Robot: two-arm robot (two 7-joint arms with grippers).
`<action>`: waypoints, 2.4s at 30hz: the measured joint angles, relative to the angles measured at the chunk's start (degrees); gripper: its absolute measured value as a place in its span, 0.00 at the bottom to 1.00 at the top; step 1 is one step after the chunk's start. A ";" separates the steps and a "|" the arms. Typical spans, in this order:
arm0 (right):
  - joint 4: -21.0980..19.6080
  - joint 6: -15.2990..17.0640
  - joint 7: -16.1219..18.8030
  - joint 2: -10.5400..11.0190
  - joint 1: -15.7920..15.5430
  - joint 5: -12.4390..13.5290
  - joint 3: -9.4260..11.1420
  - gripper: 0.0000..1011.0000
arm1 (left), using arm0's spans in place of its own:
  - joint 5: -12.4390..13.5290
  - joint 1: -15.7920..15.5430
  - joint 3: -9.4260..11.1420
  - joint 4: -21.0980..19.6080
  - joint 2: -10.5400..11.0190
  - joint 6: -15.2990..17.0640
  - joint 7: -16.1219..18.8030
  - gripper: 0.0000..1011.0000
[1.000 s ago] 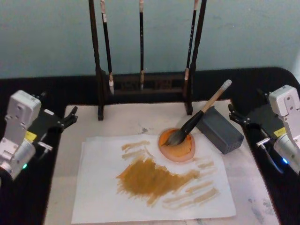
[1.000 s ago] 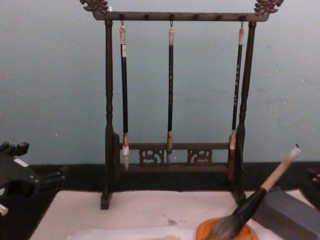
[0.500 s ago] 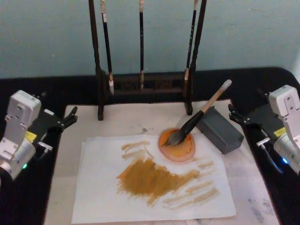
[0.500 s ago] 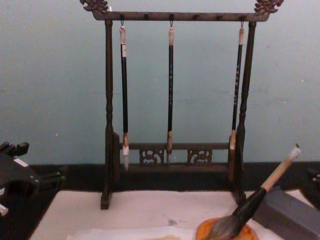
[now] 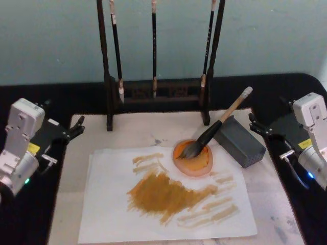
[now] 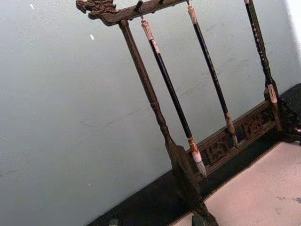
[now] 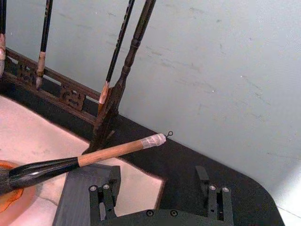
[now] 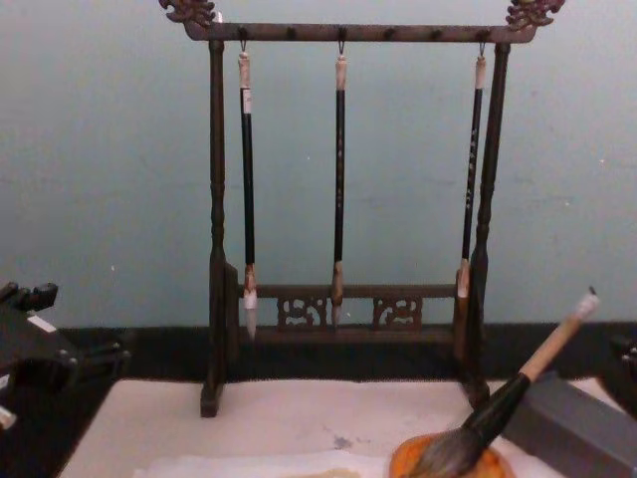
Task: Pick up the brush from the inkstone, write on the paper, then place the brush back to its original position.
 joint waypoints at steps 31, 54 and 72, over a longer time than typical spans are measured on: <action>-0.04 0.20 0.48 -0.26 -0.19 -0.18 0.38 0.99 | 0.00 0.00 0.00 0.00 0.00 0.00 0.00 1.00; -2.93 13.58 11.65 -7.46 -3.71 24.88 12.56 0.99 | 0.00 0.00 0.00 0.00 0.00 0.00 0.00 1.00; 0.58 23.49 6.01 -14.35 0.29 38.63 16.74 0.99 | 0.00 0.00 0.00 0.00 0.00 0.00 0.00 1.00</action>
